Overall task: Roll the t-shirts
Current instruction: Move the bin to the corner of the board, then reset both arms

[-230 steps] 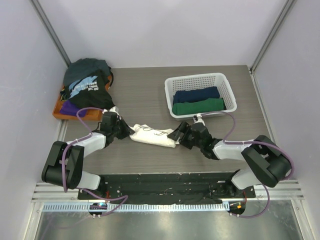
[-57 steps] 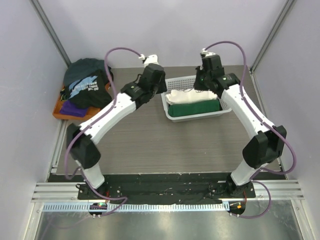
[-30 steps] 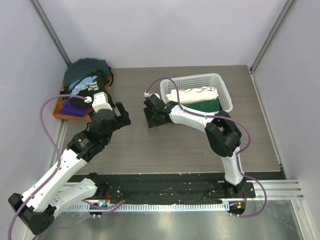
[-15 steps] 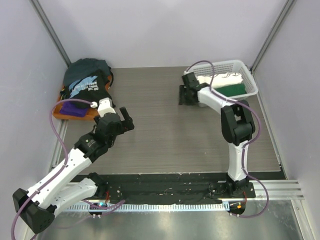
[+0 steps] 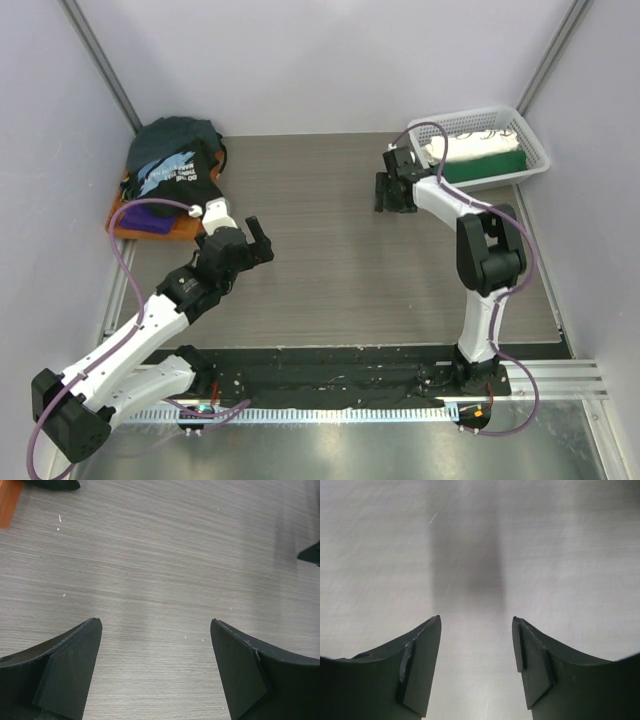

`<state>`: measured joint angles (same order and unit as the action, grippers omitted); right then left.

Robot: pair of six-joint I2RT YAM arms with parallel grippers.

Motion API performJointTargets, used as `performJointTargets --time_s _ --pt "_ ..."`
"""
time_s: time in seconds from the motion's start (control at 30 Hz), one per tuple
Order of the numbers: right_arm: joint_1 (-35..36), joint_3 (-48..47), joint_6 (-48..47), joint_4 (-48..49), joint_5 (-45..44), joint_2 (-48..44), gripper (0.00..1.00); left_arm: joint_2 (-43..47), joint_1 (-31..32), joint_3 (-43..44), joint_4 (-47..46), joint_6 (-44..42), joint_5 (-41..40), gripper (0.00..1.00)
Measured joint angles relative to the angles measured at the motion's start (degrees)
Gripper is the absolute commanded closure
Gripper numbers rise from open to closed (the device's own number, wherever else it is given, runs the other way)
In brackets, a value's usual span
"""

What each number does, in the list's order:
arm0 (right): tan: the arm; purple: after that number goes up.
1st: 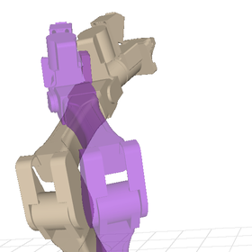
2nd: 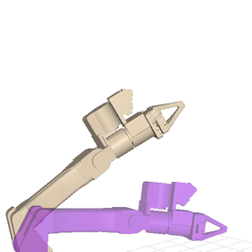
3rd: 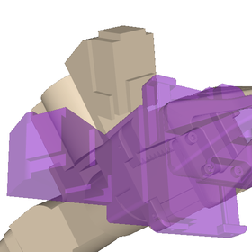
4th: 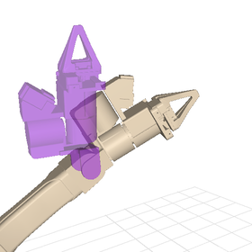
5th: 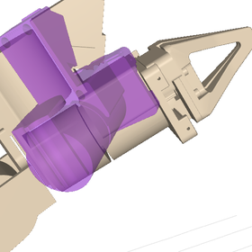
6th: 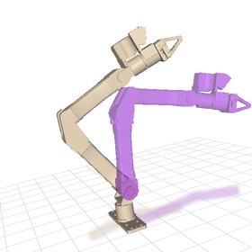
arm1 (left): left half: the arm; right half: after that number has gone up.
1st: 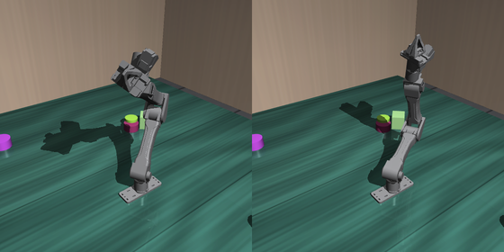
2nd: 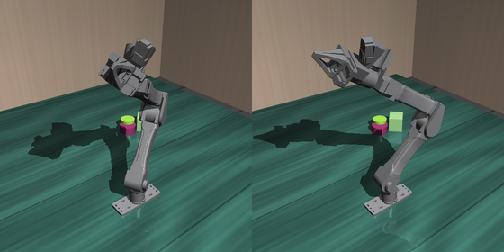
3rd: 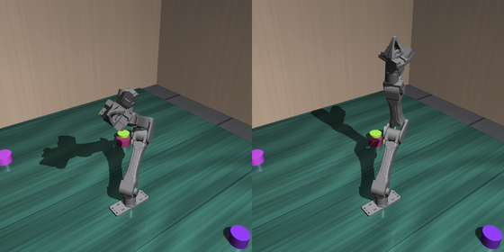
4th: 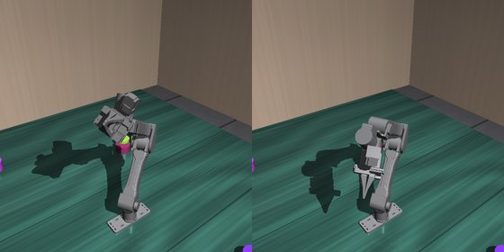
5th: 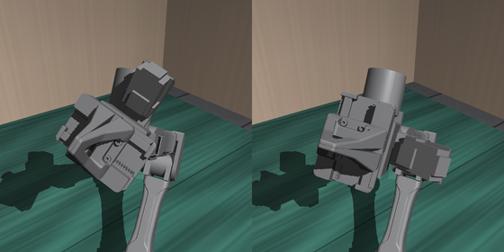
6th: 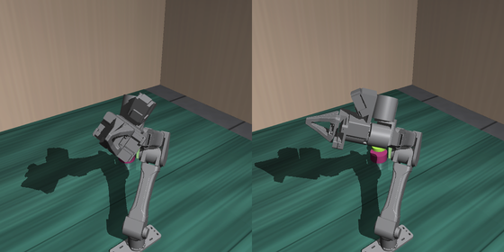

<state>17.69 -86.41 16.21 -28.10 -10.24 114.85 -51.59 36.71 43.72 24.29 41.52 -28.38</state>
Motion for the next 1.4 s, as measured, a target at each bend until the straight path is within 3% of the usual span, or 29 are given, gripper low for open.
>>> performJointTargets --time_s 0.23,0.3,0.53,0.63,0.83,1.0,1.13,1.4 --pt "7.37 17.94 -0.52 6.64 -2.36 -25.2 0.13 2.51 0.0 -4.17 -1.62 -1.77 1.53 0.05" --pt "8.61 23.06 -0.66 9.03 -3.82 -33.44 0.13 3.76 0.0 -5.53 -2.12 -2.36 1.99 0.0" --pt "8.37 44.81 0.96 13.92 -6.91 -61.83 0.06 10.25 0.02 -14.21 -5.68 -3.15 4.83 0.0" --pt "8.39 52.22 2.56 14.32 -7.37 -70.84 0.01 14.05 0.02 -18.29 -6.4 -3.76 5.03 0.0" --pt "8.39 68.08 9.57 16.59 -7.32 -87.45 0.0 22.97 0.02 -27.8 -10.84 -6.64 4.98 0.0" --pt "8.39 76.91 13.64 18.34 -7.45 -94.23 0.0 30.73 0.02 -31.74 -12.35 -8.26 4.83 0.0" --pt "8.39 77.7 15.58 20.39 -7.23 -95.06 0.0 36.7 0.02 -33.14 -14.16 -9.03 4.44 0.0" --pt "8.39 77.7 17.16 21.79 -6.75 -92.74 0.0 39.19 0.02 -34.58 -14.67 -9.2 4.44 0.0"
